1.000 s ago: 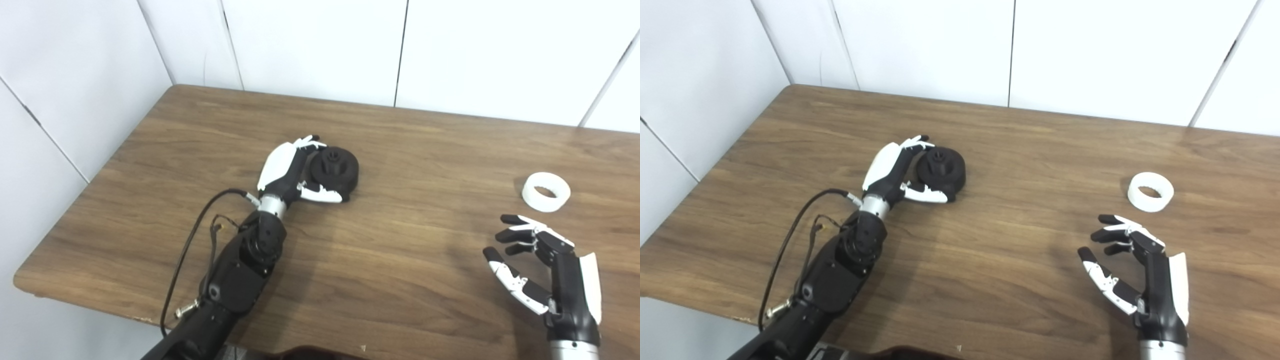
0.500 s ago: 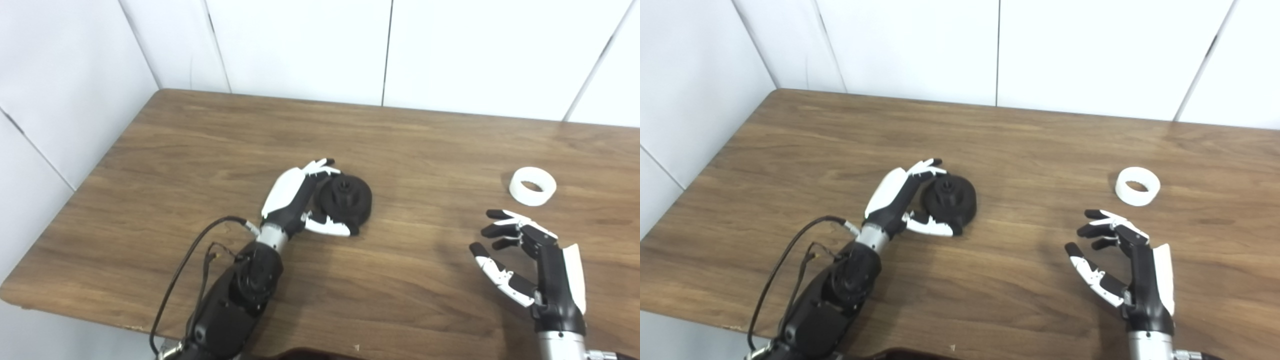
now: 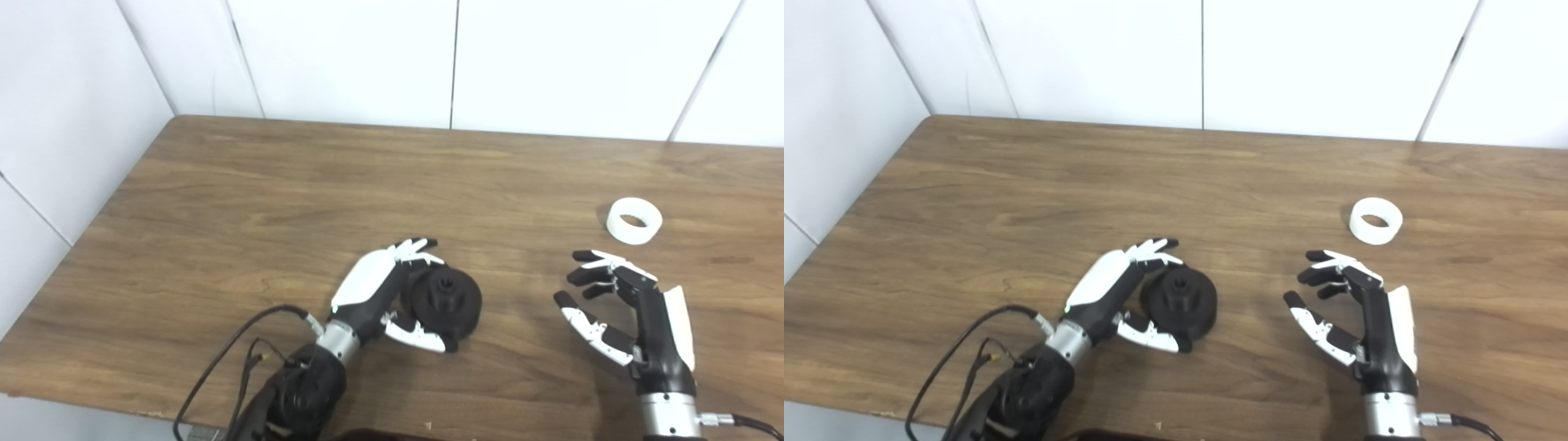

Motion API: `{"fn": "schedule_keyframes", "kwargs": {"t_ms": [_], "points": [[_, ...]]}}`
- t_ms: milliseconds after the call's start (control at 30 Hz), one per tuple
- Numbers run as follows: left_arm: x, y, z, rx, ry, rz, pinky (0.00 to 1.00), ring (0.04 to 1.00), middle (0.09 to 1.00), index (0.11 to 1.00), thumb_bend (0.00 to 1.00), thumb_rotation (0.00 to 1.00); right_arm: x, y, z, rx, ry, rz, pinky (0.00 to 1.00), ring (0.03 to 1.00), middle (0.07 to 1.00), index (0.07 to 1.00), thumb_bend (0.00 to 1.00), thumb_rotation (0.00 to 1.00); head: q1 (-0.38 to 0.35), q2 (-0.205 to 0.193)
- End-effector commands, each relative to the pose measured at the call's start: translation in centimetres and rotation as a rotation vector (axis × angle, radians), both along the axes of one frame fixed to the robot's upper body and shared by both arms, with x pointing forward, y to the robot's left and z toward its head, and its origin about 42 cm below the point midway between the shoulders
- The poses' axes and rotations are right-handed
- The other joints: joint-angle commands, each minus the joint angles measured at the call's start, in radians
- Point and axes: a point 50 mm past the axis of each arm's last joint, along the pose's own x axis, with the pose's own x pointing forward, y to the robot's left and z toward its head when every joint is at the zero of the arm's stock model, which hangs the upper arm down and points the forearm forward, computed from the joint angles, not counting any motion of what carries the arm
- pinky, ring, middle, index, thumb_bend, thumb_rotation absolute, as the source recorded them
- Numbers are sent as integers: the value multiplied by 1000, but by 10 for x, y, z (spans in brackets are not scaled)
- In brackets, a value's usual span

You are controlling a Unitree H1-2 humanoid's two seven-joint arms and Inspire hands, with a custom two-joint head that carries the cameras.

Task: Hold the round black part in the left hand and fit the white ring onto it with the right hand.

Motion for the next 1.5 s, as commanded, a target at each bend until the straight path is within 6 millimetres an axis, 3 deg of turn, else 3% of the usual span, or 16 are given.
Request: {"fn": "schedule_keyframes", "kwargs": {"t_ms": [0, 533, 633, 800, 967, 1167, 1467], "points": [[-5, -6, 6, 2, -12, -40, 998, 985, 946, 607, 904, 261, -3, 22, 13, 90, -51, -13, 481, 576, 701, 499, 496, 169, -5, 2], [-18, -11, 16, 19, -40, -67, 1000, 992, 948, 608, 904, 247, -4, 27, 15, 52, -52, -28, 468, 565, 684, 499, 496, 171, -54, 11], [-18, -7, 15, 26, -47, -63, 1000, 989, 945, 604, 906, 233, -4, 30, 14, 47, -49, -29, 467, 566, 687, 499, 496, 171, -97, 8], [-17, 7, 16, 35, -48, -45, 1000, 989, 944, 597, 911, 230, -5, 43, 15, 49, -49, -20, 481, 580, 693, 499, 496, 170, -308, -14], [-16, 22, 16, 40, -44, -53, 1000, 997, 951, 606, 882, 266, -3, 58, 17, 42, -51, -39, 459, 557, 678, 499, 496, 169, -412, -41], [-15, 27, 15, 38, -50, -63, 1000, 990, 942, 605, 881, 261, 2, 62, 18, 47, -68, -54, 453, 547, 671, 499, 496, 166, -450, -61], [-16, 31, 14, 30, -50, -60, 1000, 985, 934, 602, 899, 248, 20, 38, 36, 10, -133, -80, 485, 601, 715, 499, 494, 168, -462, -78]]}}
